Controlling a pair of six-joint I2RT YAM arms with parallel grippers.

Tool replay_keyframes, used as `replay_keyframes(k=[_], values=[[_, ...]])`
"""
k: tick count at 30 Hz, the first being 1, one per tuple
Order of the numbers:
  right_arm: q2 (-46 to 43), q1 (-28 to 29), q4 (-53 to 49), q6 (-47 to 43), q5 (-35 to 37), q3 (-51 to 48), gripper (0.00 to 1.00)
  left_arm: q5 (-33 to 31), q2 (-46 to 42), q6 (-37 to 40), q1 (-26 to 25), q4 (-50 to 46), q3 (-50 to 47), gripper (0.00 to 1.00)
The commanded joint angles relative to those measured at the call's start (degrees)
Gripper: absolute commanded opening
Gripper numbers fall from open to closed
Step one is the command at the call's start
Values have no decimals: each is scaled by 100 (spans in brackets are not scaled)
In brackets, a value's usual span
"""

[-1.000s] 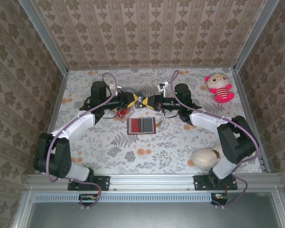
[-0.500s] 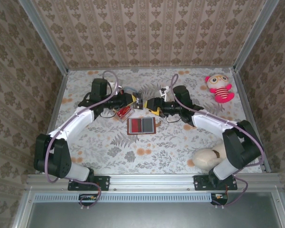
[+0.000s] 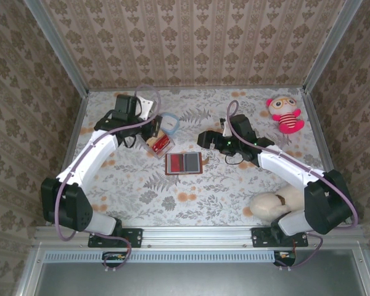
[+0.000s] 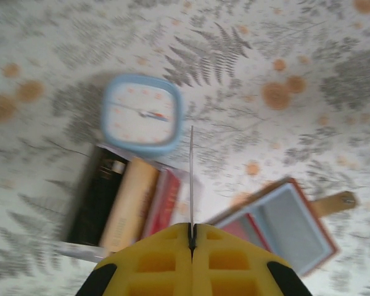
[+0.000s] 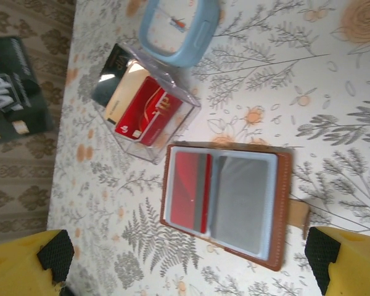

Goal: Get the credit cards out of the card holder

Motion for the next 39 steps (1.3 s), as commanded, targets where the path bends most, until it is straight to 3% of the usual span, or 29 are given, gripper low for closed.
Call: replay_keyframes(k=[1, 7, 14, 33, 36, 39], values=[[-143, -41, -269, -217, 331, -69, 100, -614, 334, 1331, 162, -51, 270, 0], [-148, -135, -305, -241, 342, -205, 100, -568, 1063, 2124, 314, -314, 722, 0], [-129, -190, -221, -150, 147, -177, 100, -477, 1743, 2540, 377, -533, 1071, 0], [202, -190, -58, 192, -109, -149, 100, -662, 2066, 2586, 440, -705, 1009, 0], [184, -190, -71, 214, -142, -118, 100, -721, 2072, 2520, 439, -624, 1007, 6], [175, -184, -87, 229, -144, -109, 100, -830, 2053, 2426, 441, -625, 1024, 23]])
